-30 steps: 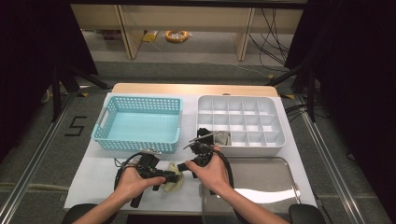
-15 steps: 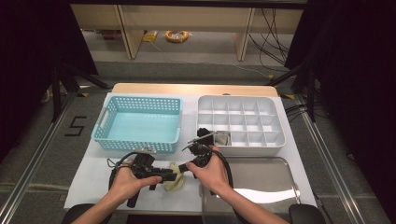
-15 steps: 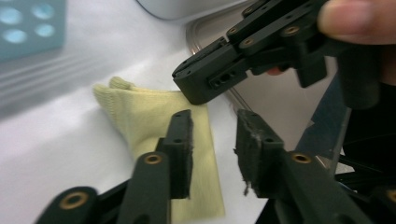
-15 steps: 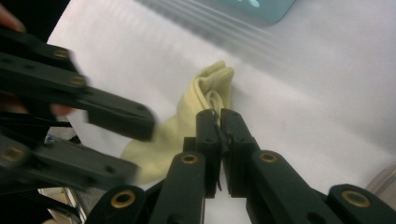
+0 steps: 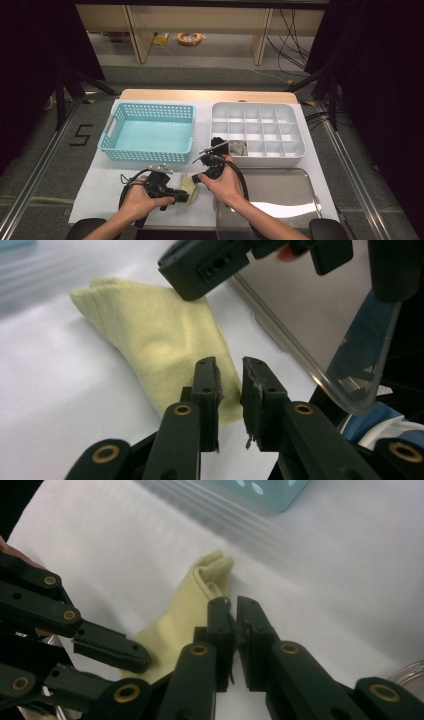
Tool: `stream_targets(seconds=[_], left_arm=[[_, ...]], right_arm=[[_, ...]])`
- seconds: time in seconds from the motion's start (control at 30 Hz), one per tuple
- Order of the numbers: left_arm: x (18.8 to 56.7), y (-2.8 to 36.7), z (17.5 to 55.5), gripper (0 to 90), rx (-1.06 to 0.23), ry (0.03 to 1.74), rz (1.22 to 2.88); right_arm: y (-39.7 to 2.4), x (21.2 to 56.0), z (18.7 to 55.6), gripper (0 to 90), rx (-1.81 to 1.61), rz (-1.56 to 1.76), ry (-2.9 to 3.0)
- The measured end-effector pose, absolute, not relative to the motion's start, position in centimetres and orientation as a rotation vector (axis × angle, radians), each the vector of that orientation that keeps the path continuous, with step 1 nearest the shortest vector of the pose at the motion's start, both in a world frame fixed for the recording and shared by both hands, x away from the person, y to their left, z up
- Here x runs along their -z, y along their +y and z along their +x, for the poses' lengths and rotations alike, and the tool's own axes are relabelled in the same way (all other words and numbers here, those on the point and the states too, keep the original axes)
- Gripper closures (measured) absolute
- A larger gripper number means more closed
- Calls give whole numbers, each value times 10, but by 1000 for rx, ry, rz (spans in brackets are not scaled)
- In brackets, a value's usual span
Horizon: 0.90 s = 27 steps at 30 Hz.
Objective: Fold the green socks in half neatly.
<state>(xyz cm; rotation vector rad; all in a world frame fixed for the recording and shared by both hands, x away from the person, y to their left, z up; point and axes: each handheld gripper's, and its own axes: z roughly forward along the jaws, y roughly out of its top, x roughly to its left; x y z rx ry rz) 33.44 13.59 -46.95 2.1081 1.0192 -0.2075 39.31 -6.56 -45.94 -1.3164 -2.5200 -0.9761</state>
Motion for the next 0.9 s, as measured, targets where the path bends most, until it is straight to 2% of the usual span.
stream_targets(seconds=[0.37, 0.7, 0.9], left_arm=[[471, 136, 334, 739, 218, 996, 2083], [472, 136, 334, 698, 217, 971, 2103], [462, 145, 331, 638, 186, 968, 2061]], right_arm=[[-66, 452, 386, 551, 968, -1423, -2415], [-61, 475, 390, 488, 856, -1410, -2404], [-56, 476, 391, 490, 840, -1412, -2378]])
